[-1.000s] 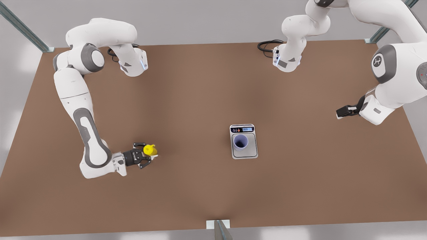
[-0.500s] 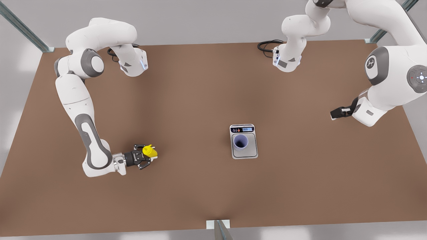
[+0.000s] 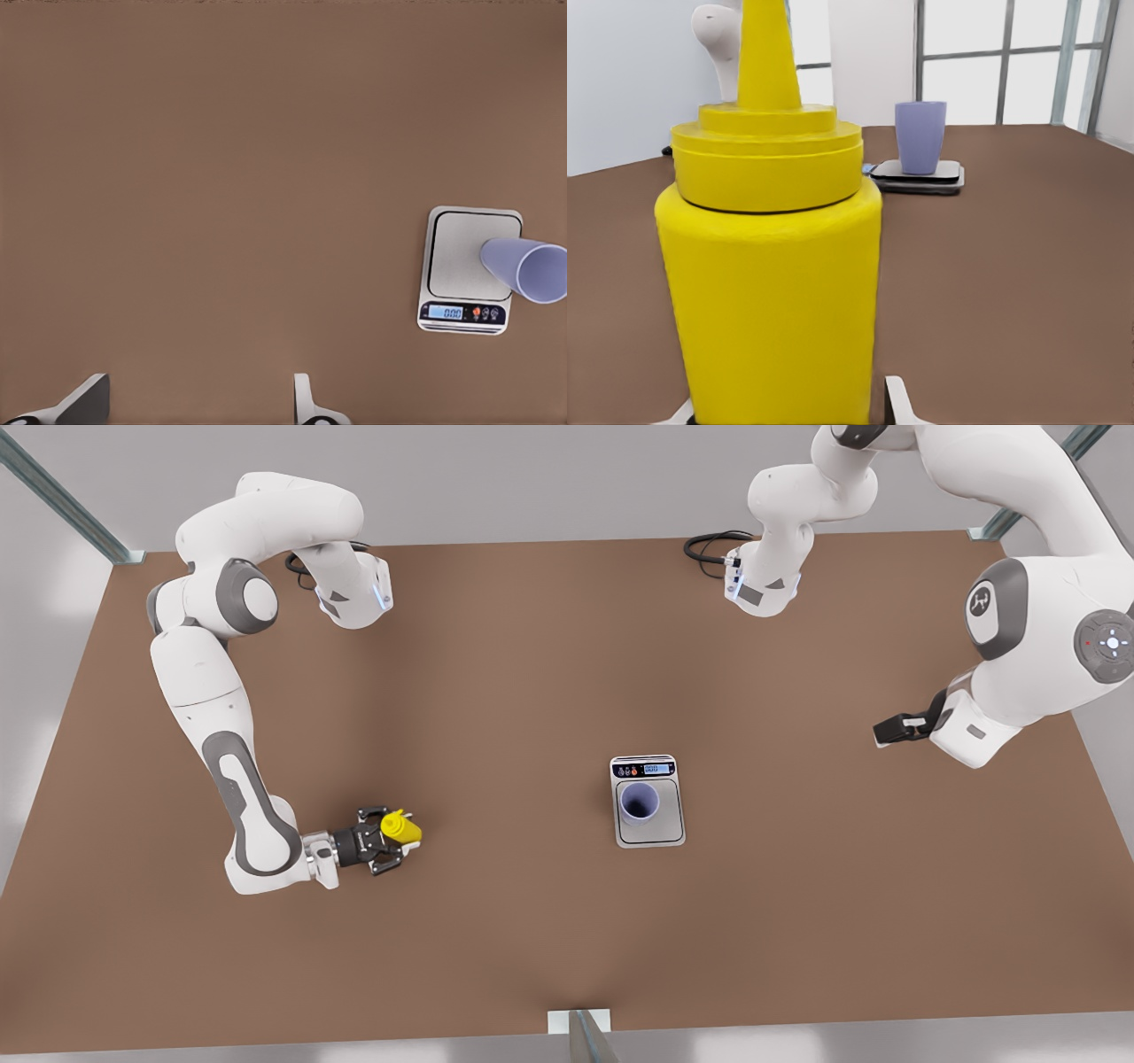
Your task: Move cup to the weight, pick up sauce bottle, pour sauce
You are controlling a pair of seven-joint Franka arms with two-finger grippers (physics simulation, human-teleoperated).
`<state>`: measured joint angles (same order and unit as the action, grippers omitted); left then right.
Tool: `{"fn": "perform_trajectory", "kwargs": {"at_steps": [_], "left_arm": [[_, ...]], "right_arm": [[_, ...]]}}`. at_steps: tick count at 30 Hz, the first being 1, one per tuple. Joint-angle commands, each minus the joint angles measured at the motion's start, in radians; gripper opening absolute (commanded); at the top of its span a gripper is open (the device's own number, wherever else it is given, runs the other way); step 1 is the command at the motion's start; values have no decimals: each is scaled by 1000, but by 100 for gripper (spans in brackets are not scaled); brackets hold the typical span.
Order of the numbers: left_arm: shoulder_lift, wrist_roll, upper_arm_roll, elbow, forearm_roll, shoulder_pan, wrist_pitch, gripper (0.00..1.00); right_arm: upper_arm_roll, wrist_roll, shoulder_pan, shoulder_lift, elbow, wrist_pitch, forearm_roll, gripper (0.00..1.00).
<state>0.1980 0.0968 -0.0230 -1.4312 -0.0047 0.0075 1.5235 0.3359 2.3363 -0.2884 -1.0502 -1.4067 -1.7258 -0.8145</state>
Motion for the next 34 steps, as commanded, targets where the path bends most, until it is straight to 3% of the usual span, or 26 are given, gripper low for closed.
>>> {"fn": "perform_trajectory", "kwargs": {"at_steps": [1,3,5,16,20,21,24,26,29,31,34], "left_arm": [[0,0,0,0,-8,0,1,100],[0,0,0,0,-8,0,3,100],[0,0,0,0,-24,0,3,100],[-3,-54,0,2,-24,0,0,100],[-2,-48,2,2,-24,-1,1,100],[-3,-48,2,2,-24,0,1,100],[-3,-52,5,2,-23,0,1,100],[-8,-52,5,0,-24,0,-6,100],[-8,-49,5,2,-29,0,-5,100],[-5,-58,8,3,-29,3,-2,100],[1,-65,11,3,-27,2,0,100]], "right_arm": [[0,0,0,-1,0,0,0,88],[0,0,-2,1,0,3,0,88],[0,0,-2,-1,0,5,0,100],[-9,-29,-31,13,2,28,9,100],[-136,-28,-35,41,48,130,47,100],[-215,-78,-32,108,48,155,75,100],[-236,-845,-2,326,216,146,446,100],[-251,-1342,97,472,227,120,655,100],[-445,-2046,299,706,72,114,663,100],[-445,-2151,342,829,-58,46,666,100],[-445,-2166,345,857,-72,45,675,100]]}}
